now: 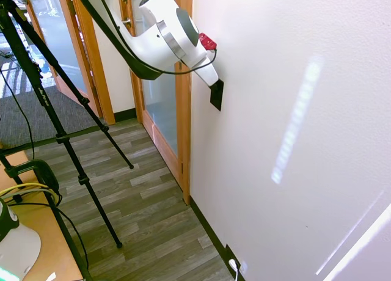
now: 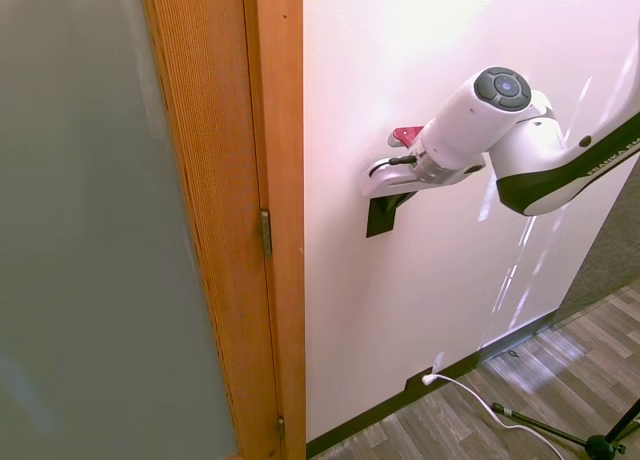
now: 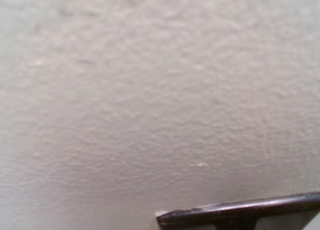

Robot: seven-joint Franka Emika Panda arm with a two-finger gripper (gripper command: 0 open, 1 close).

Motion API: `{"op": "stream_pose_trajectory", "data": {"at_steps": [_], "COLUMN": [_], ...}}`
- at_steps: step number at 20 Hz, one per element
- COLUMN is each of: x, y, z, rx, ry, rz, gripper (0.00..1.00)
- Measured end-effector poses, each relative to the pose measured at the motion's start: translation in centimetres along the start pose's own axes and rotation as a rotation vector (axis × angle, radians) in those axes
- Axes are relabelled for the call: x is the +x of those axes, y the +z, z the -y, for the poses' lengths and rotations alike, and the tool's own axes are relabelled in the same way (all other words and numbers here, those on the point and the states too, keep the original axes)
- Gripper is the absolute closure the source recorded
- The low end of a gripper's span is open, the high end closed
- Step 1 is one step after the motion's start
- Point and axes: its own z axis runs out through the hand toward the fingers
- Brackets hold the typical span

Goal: Turn on the light

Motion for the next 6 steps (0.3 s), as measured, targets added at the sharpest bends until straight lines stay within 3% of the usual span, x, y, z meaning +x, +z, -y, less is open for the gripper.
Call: {"op": "stream_pose_trajectory", "data": {"at_steps": [6], "x": [3.8], "y": [-4.1], "z": [-1.5], "rx": [0.056], "ry": [0.023], "rz": [-0.068], "gripper": [0.00]}}
